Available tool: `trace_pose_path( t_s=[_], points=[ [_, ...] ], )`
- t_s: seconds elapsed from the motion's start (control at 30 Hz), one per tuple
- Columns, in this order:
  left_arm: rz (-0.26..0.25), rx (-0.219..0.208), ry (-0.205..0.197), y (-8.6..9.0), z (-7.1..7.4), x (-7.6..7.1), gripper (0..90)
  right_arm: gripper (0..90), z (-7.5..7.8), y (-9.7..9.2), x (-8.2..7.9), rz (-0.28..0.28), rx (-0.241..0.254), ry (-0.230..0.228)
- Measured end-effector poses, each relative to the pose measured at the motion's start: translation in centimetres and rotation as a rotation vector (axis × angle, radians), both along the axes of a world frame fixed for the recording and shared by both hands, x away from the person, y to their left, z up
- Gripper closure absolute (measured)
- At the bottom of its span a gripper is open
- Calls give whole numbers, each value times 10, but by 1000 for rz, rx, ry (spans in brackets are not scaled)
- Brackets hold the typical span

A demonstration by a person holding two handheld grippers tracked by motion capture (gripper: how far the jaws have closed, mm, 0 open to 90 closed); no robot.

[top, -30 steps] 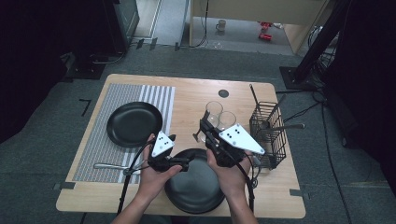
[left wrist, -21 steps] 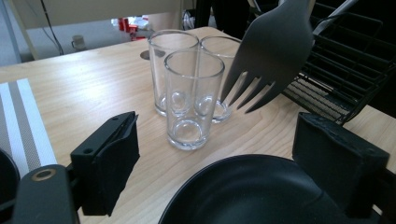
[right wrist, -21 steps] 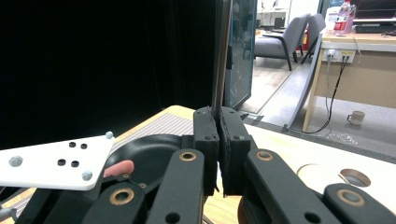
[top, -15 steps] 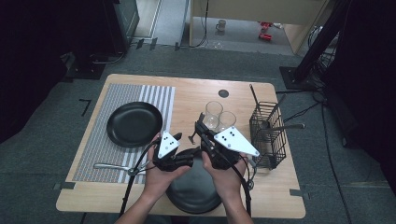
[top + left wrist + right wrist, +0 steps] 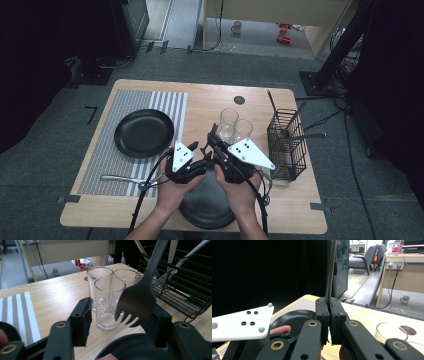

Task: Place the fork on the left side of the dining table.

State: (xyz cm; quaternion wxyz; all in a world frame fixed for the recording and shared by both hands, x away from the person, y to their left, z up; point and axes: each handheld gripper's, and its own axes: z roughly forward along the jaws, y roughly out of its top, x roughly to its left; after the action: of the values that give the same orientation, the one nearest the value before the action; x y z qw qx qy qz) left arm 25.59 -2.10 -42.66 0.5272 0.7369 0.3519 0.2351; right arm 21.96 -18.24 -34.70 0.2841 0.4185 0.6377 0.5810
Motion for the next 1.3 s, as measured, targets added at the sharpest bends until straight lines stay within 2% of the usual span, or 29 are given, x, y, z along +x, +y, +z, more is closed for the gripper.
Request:
trace_pose_path(
  t_s=[0.2,0.4,0.6,0.67,1.03,1.3],
  points=[
    [-11,4,11,-2,-1,0,575,880,-1,2,-2,-18,-18,-11],
    [-25,5,29,-2,-2,1,683,879,-3,1,-1,-28,-5,-2],
    [-48,-8,51,1,-2,3,715,867,-4,1,-2,-20,-9,-6],
    [-46,-10,55,2,-2,4,754,853,-5,1,-2,-14,-10,-5],
    [-53,-65,123,11,-1,11,877,821,-9,3,-3,13,-26,-15],
    [-85,-73,175,16,1,14,892,822,-16,2,0,42,-48,-14]
  ],
)
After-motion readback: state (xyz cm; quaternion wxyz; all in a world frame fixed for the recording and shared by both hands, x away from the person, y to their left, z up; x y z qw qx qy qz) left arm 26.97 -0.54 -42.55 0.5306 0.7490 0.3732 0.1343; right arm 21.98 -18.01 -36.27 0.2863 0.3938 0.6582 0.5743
